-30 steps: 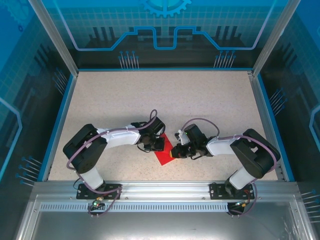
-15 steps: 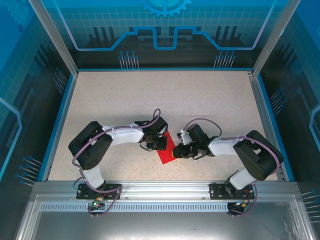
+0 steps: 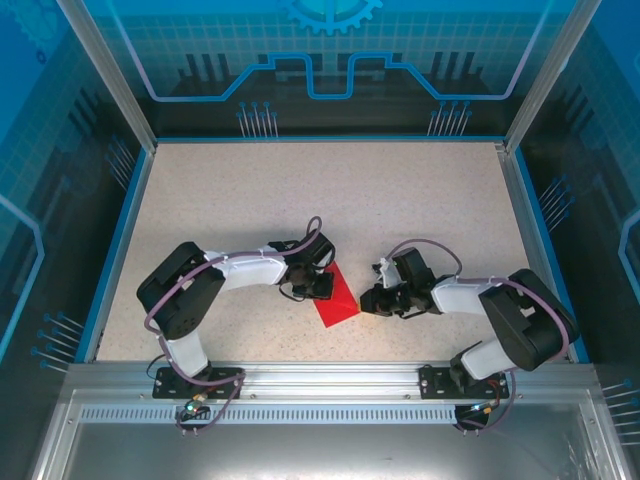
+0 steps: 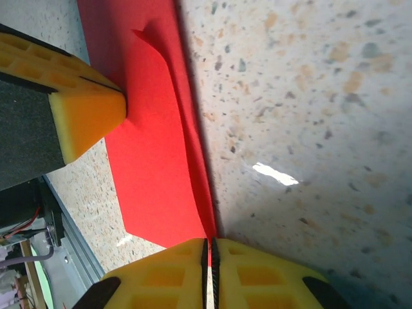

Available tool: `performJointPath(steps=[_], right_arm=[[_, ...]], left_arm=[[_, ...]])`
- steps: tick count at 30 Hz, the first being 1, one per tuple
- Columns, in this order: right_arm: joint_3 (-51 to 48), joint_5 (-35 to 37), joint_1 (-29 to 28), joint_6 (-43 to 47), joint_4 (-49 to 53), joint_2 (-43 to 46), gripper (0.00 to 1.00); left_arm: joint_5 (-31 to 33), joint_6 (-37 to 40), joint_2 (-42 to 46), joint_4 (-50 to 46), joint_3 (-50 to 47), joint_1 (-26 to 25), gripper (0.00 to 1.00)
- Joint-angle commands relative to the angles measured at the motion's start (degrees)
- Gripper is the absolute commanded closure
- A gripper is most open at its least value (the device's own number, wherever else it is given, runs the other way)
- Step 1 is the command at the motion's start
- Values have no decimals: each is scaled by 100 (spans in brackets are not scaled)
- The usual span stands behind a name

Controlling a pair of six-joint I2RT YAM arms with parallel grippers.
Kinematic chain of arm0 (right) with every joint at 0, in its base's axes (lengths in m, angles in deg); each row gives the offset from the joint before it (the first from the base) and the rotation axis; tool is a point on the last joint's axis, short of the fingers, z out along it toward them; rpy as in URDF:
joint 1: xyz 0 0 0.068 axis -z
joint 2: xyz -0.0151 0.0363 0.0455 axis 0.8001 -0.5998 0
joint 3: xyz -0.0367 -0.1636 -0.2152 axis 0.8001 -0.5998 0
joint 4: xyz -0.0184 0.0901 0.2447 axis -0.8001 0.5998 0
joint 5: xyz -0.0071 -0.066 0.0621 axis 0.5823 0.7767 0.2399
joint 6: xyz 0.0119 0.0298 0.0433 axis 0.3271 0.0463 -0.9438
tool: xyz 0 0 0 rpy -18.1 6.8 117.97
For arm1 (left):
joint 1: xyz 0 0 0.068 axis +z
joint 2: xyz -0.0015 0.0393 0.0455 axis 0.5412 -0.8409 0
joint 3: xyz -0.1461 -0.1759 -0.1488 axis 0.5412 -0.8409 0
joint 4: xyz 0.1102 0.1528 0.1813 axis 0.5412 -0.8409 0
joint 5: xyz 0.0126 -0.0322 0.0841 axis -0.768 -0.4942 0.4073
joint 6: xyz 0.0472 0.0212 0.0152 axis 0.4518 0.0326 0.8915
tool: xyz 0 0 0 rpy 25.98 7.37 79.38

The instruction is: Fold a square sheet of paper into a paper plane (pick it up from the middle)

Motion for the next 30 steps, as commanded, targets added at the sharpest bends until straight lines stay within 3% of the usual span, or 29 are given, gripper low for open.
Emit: performJointPath(steps=[1,11,18,30], right_arm=[[-154,603,119,196,1160,117,88],[371,827,-97,412,1916,997,88],[872,454,-231,428,1420,440,78],[1739,406,-412,946,1335,-663,63]], left_arm=[[511,201,-231,-495,-169,130,92],[255,187,-141,-400,-63,132,91],[68,122,308,-390,124,139,89],[106,213,738,-688,376,284,82]])
